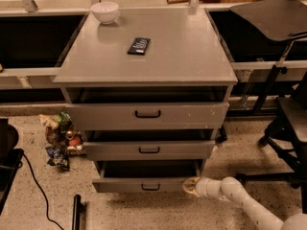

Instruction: Close bottom drawer

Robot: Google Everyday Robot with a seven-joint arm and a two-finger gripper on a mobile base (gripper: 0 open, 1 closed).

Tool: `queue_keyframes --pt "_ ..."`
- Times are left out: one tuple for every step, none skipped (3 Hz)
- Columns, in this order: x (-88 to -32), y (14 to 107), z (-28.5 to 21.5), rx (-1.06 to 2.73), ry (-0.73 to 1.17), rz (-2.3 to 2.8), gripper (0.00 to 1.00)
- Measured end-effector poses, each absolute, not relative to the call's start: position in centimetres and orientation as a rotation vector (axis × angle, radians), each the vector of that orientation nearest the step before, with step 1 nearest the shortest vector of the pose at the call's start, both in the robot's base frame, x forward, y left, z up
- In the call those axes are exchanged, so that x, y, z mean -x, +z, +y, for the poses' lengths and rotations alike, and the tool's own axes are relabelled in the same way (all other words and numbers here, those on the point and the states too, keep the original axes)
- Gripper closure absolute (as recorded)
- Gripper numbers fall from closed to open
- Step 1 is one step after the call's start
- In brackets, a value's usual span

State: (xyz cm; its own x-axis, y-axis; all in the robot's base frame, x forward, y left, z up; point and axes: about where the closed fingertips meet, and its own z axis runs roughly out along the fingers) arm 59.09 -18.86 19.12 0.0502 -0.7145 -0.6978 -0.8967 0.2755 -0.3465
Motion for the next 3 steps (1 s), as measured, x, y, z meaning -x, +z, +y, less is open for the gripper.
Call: queue_keyframes --pt "-59.66 18.77 -19.17 1.466 0.311 1.697 0.11" --pt "-59.45 18.79 -19.22 1.466 0.311 1.697 0.00" --pt "-59.52 19.25 -19.45 1.464 0.305 1.683 0.00"
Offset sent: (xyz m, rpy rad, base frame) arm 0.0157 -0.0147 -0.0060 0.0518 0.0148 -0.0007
